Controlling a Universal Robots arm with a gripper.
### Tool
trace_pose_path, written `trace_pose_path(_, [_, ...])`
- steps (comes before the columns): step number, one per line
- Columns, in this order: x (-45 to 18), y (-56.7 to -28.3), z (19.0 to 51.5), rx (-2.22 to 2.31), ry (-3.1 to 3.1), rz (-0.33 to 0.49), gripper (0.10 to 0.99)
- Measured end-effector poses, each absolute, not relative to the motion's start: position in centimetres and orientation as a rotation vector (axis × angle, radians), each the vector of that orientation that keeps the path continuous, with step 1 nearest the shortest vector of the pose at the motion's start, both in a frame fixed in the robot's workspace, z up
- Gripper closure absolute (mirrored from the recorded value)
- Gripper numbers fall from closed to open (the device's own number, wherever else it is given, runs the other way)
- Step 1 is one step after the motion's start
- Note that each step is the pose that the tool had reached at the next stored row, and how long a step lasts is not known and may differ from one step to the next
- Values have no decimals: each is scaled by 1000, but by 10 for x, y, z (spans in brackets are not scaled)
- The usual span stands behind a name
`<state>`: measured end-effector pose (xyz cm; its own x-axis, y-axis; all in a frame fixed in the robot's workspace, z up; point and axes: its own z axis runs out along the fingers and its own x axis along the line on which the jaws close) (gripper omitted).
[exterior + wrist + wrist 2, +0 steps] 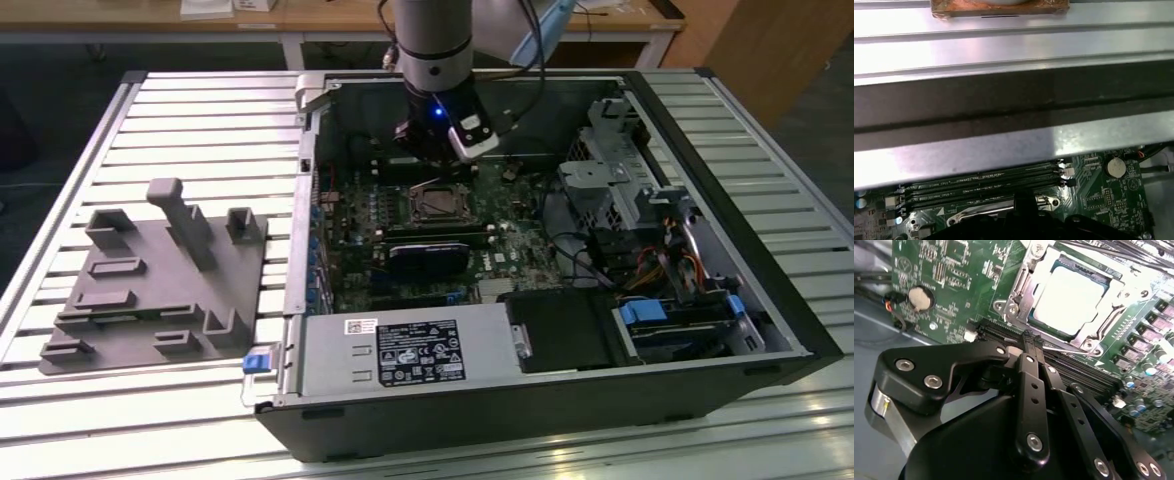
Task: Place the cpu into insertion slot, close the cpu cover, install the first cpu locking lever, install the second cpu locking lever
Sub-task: 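Install the first cpu locking lever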
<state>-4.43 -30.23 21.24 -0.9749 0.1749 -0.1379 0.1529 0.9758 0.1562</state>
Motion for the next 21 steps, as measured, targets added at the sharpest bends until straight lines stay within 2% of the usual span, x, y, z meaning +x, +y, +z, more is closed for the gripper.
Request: trace_pose_path(21, [-52, -295, 205, 491, 2931, 197, 980])
